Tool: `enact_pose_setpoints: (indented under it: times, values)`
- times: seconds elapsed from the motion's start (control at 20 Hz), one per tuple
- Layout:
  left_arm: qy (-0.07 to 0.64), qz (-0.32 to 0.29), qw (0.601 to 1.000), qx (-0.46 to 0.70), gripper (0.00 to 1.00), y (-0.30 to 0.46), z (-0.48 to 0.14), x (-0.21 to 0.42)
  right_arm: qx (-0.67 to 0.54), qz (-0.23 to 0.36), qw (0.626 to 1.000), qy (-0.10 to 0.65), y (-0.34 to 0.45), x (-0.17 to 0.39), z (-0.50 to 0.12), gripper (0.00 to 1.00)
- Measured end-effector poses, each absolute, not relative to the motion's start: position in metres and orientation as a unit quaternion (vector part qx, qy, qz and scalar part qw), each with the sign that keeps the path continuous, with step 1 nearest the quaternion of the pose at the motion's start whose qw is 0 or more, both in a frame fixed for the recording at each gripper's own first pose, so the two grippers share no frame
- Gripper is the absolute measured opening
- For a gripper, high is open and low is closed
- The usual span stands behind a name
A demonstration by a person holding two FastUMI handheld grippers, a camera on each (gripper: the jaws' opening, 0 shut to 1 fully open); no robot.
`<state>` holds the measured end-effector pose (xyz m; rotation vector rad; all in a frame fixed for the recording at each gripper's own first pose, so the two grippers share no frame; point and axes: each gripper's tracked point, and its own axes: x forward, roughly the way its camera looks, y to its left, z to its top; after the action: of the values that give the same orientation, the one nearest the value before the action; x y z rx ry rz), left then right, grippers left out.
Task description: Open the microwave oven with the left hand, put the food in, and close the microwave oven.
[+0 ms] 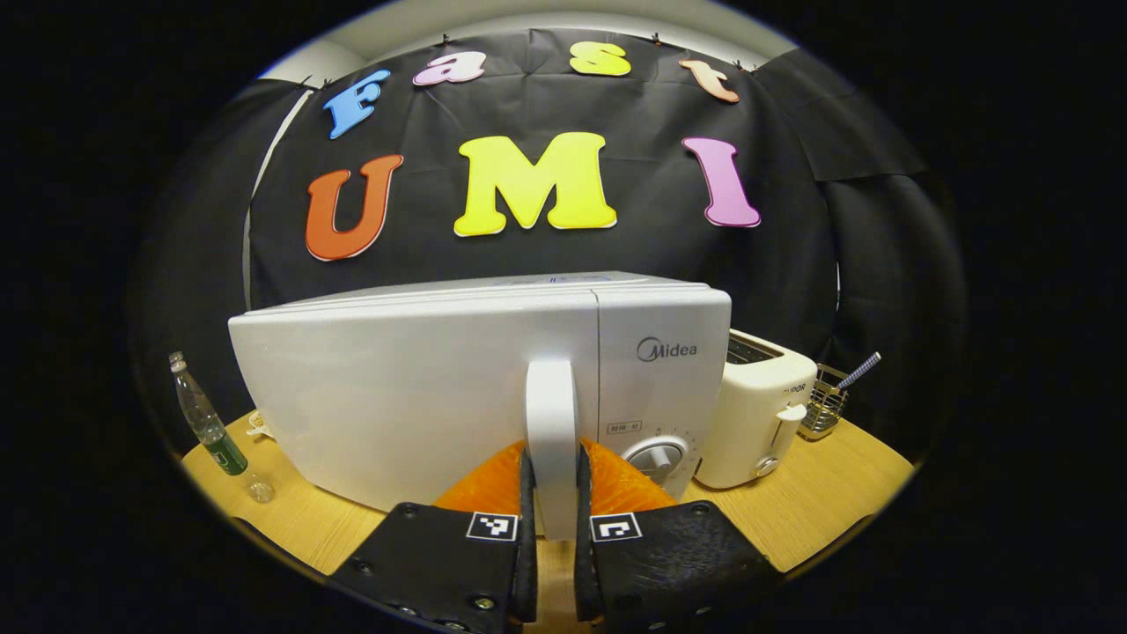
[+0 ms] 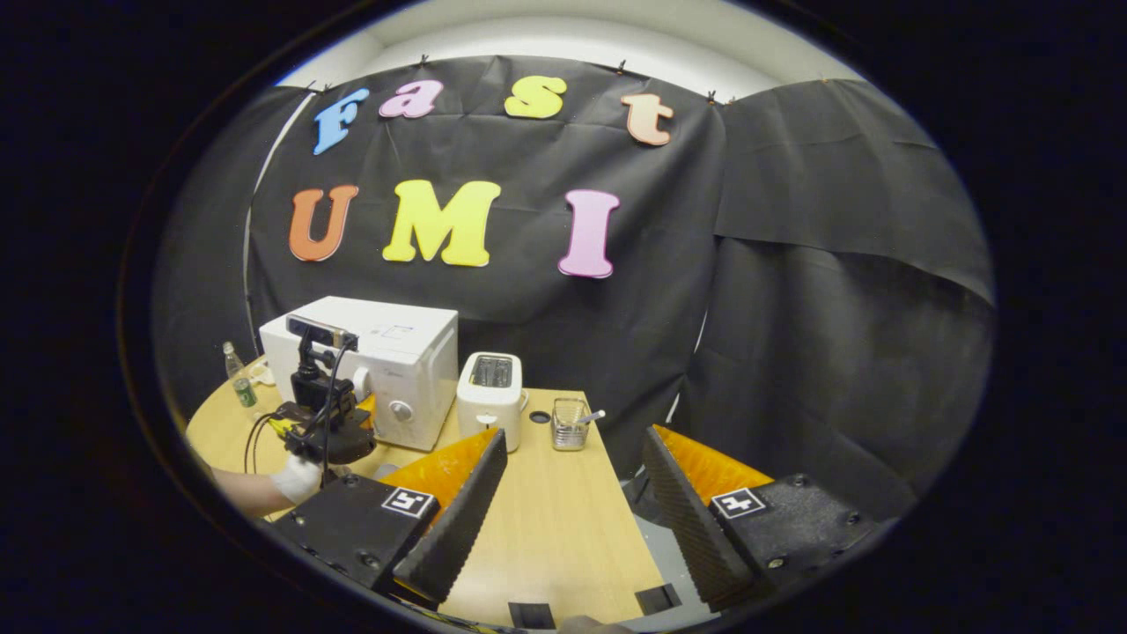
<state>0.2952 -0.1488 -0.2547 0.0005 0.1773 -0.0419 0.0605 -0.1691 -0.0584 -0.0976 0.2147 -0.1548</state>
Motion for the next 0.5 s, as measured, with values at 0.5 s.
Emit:
enact_pose_setpoints:
  times: [0.5]
  values:
    - [0.120, -0.073, 0.990, -0.003, 0.13, -0.151, -0.259, 0.281, -0.056, -0.062, 0.992, 0.090, -0.151, 0.054, -0.042, 1.00]
